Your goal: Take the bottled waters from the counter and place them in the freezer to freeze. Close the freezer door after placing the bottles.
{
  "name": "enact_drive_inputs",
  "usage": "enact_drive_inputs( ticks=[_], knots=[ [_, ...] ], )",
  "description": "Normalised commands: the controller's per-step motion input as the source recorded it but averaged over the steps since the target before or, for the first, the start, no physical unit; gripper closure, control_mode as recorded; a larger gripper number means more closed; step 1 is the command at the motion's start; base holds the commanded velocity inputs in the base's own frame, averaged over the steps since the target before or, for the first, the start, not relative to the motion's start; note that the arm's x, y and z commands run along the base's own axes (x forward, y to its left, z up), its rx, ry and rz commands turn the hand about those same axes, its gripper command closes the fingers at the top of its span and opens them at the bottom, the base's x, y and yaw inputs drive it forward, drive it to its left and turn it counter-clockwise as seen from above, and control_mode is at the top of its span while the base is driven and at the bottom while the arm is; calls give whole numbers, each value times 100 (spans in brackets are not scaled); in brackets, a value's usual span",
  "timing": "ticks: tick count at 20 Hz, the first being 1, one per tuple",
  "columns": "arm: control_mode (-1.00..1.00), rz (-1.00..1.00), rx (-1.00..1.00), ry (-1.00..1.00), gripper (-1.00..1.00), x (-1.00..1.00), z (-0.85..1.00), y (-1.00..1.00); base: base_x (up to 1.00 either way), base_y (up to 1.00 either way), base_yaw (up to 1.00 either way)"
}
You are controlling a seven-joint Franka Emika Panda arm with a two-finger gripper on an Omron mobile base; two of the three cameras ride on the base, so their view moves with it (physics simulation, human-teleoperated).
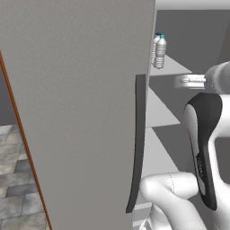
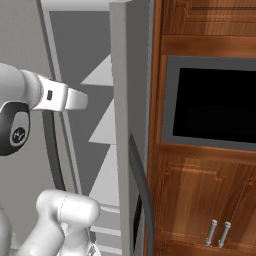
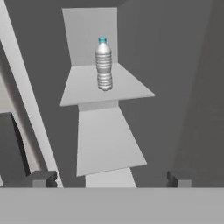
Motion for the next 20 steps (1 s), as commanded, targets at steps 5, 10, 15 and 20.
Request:
enact_drive_inputs(
  ticks=[5, 10, 15, 20],
  knots=[
    [-100, 0, 8, 5, -100, -39, -8, 0, 0, 0, 0],
    [-100, 0, 5, 12, -100, -15, -23, 0, 0, 0, 0],
    [-100, 0, 1, 17, -100, -2, -24, 8, 0, 0, 0],
    [-100, 0, 0, 11, -100, 0, -42, 3, 0, 0, 0]
  ],
)
